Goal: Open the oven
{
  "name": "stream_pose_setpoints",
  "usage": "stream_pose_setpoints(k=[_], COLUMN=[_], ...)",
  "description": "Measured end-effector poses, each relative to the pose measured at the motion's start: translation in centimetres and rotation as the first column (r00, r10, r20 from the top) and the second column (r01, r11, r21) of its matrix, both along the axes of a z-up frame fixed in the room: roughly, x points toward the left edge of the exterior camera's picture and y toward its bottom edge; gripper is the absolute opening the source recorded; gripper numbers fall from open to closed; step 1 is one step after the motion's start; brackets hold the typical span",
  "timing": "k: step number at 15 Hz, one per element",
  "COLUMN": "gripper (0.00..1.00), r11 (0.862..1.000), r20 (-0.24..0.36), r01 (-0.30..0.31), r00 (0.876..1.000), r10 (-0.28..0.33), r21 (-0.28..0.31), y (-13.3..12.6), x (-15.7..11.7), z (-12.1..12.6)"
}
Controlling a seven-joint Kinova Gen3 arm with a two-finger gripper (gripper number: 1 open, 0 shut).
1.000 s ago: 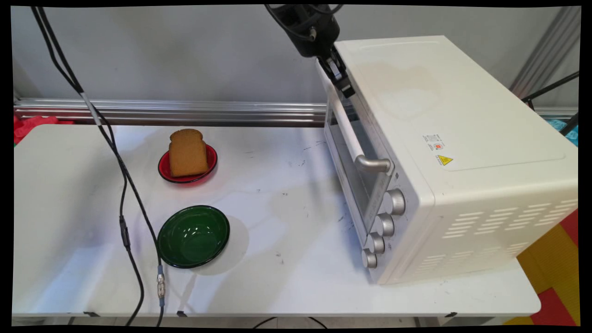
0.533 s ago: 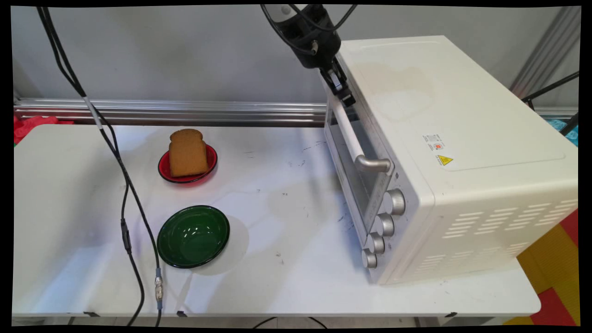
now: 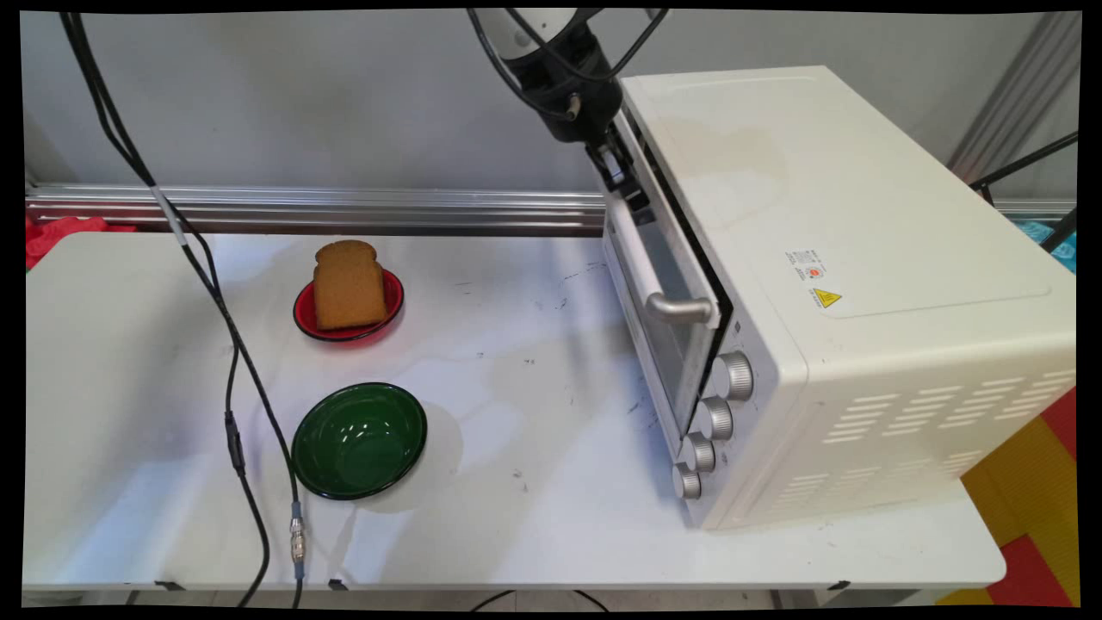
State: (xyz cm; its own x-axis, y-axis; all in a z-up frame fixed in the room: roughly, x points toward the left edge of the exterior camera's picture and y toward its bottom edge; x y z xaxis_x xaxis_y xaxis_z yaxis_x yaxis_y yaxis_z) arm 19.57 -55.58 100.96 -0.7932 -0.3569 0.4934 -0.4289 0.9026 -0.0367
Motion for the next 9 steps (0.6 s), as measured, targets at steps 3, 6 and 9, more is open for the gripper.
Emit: stream_pose_setpoints(k=[3, 6, 9], gripper=[0.00, 0.00, 0.00], r11=[1.000, 1.000, 0.999], r20=[0.016, 0.027, 0.040], r01=[-0.005, -0.012, -0.018], r00=[1.000, 1.000, 0.999], r10=[0.005, 0.011, 0.016], r21=[0.012, 0.025, 0.040], y=[0.7, 1.4, 2.2], x=[1.0, 1.9, 3.0], z=[-0.4, -0.9, -1.5])
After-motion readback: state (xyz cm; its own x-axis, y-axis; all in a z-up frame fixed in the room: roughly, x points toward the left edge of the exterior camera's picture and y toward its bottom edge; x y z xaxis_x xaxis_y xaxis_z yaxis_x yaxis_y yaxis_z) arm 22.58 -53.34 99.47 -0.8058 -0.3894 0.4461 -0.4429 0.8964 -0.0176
